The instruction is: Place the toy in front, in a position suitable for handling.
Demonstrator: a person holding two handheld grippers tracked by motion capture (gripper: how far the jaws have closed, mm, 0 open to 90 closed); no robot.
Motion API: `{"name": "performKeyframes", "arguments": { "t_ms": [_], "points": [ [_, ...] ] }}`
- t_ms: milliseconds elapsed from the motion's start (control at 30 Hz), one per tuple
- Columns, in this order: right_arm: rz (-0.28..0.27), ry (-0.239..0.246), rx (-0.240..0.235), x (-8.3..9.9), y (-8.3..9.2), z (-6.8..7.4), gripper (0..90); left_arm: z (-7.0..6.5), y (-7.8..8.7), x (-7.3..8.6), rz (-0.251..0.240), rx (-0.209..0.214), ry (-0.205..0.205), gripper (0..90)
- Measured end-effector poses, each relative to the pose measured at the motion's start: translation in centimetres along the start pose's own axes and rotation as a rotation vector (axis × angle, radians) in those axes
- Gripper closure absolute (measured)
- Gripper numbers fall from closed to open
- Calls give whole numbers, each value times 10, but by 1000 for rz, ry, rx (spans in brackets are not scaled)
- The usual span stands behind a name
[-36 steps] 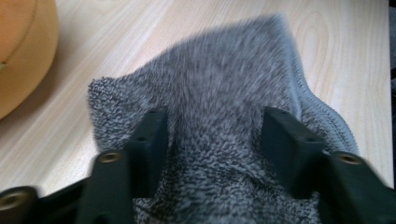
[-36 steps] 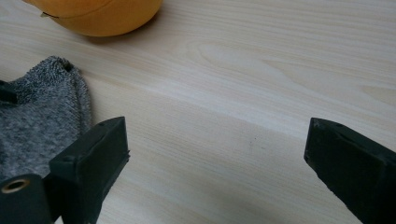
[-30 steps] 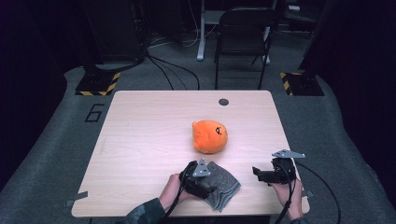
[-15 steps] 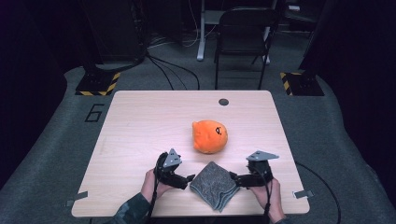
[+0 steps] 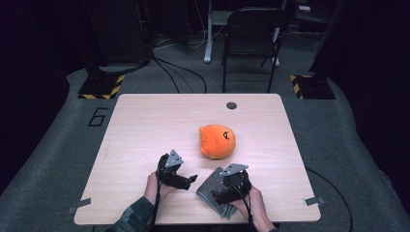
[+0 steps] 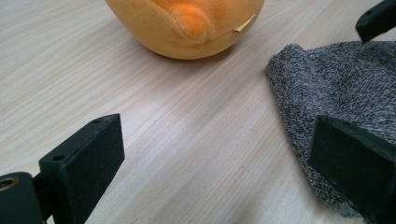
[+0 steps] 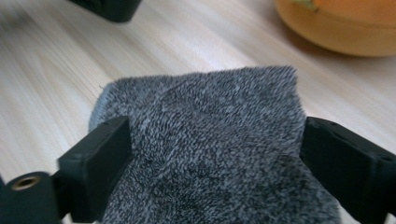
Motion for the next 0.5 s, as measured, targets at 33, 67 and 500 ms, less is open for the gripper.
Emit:
{"name": "performKeyframes", "arguments": {
  "t_ms": [33,67,500],
  "points": [
    [15,-1,7,2,-3,0,140,0,0,0,2,2,0,37],
    [20,6,21,4,-6,-1,169,1,0,1,6,-2,-6,38],
    [51,9,24,20,-10,-8,741,5,1,1,0,-3,2,59]
  ]
}}
Point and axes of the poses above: each handheld gripper's, and its own axes: y roughly backward along the jaws, x roughly out of its underside, z roughly to its left, the point moved 10 cm from there along -y, roughly forward along the jaws, and after that the axes turned 5 degrees about -y, right-handed, at the moved point
